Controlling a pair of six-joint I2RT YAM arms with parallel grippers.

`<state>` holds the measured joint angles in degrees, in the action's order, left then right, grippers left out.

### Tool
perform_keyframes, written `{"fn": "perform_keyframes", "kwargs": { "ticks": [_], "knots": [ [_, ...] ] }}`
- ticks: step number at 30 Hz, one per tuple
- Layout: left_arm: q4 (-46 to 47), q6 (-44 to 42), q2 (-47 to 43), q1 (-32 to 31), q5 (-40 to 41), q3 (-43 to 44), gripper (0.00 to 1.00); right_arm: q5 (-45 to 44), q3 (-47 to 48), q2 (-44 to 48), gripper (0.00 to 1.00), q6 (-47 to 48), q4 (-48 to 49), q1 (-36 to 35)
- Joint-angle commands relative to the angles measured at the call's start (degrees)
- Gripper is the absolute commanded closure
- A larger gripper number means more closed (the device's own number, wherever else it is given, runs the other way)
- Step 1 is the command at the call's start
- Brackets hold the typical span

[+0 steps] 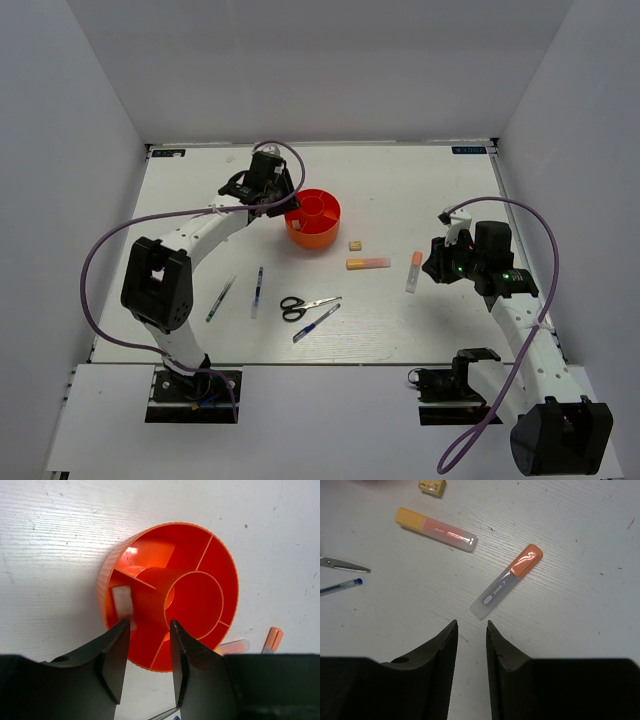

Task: Sort the stationery into containers
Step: Place the stationery in the storage box, then pick up the stationery from the center of the board.

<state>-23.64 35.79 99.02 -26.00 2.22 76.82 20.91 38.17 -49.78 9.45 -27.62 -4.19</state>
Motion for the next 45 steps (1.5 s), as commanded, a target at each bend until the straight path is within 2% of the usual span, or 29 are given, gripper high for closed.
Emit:
{"fn": "perform_keyframes", "kwargs": {
  "ticks": [1,4,7,8,10,12,13,14,15,17,18,21,24,25,26,27,29,33,39,42,45],
  "knots": [
    [-1.2,-1.0,-0.9,-0.3,1.0,3.4,0.52,-0.1,2.4,0.1,0.67,0.0,-0.1,0.0],
    [-2.0,-1.2,-1.9,-0.3,1.6,4.1,0.51,-0.2,2.4,0.0,0.66,0.0,-0.2,-0.1],
    [-2.3,-4.0,-4.6,-1.1,2.1,3.4,0.82,-0.1,2.2,-0.1,0.68,0.1,0.0,-0.1],
    [-3.3,-6.1,-5.5,-1.9,2.2,3.3,0.97,0.1,2.2,-0.1,0.76,0.3,-0.2,-0.2],
    [-5.3,-10.6,-8.6,-3.8,2.0,2.4,1.0,0.9,1.8,-0.8,1.0,2.1,0.8,-0.1],
    [-9.7,-16.1,-11.4,-5.9,2.9,0.1,1.0,2.8,1.3,-2.9,1.0,4.2,0.5,-0.5],
    [-10.7,-16.9,-12.4,-6.9,2.9,-1.1,0.92,3.0,1.4,-3.5,1.0,4.9,0.9,-1.2],
    [-12.7,-17.8,-15.0,-7.7,2.8,-5.7,0.77,3.2,1.8,-5.5,0.97,5.3,0.1,-1.5],
    [-13.2,-18.0,-18.5,-7.8,2.8,-7.5,0.45,3.1,3.5,-6.5,0.85,5.5,-0.8,-2.6],
    [-14.2,-17.7,-25.6,-8.3,3.4,-11.0,0.33,3.1,5.9,-10.7,0.67,4.9,-0.5,-4.5],
    [-15.3,-17.5,-27.5,-8.4,4.6,-16.2,0.25,1.5,7.4,-11.6,0.59,4.0,0.4,-6.8],
    [-18.6,-18.5,-37.3,-8.3,11.0,-23.6,0.22,-2.2,13.2,-18.5,0.58,1.4,4.5,-10.2],
    [-20.3,-17.6,-46.4,-5.5,13.7,-29.9,0.19,-8.2,22.9,-33.4,0.55,-4.4,4.9,-16.4],
    [-20.1,-17.4,-49.9,-5.0,13.6,-32.8,0.19,-10.2,22.9,-33.5,0.51,-4.4,5.1,-17.7],
    [-20.0,-17.2,-51.1,-4.8,13.5,-34.0,0.19,-11.7,27.1,-39.1,0.49,-7.5,5.1,-19.9],
    [-20.0,-16.9,-54.3,-4.5,14.1,-35.2,0.19,-15.1,28.3,-40.7,0.47,-8.4,4.9,-21.0],
    [-20.5,-17.0,-55.7,-3.8,15.0,-38.9,0.18,-18.4,32.0,-46.0,0.44,-10.9,5.6,-24.0],
    [-21.3,-17.6,-58.7,-2.9,16.2,-41.0,0.18,-23.3,31.0,-49.3,0.41,-16.1,12.7,-27.2],
    [-21.6,-17.2,-60.4,-1.6,15.1,-41.4,0.17,-29.4,32.8,-54.1,0.41,-21.6,16.3,-29.3],
    [-21.3,-17.2,-60.8,-1.6,14.6,-41.6,0.17,-33.0,31.8,-55.1,0.44,-23.4,18.4,-29.7],
    [-21.4,-17.2,-60.7,-1.7,14.2,-41.6,0.17,-32.9,31.7,-57.0,0.44,-25.4,19.4,-30.1]
  ]
}}
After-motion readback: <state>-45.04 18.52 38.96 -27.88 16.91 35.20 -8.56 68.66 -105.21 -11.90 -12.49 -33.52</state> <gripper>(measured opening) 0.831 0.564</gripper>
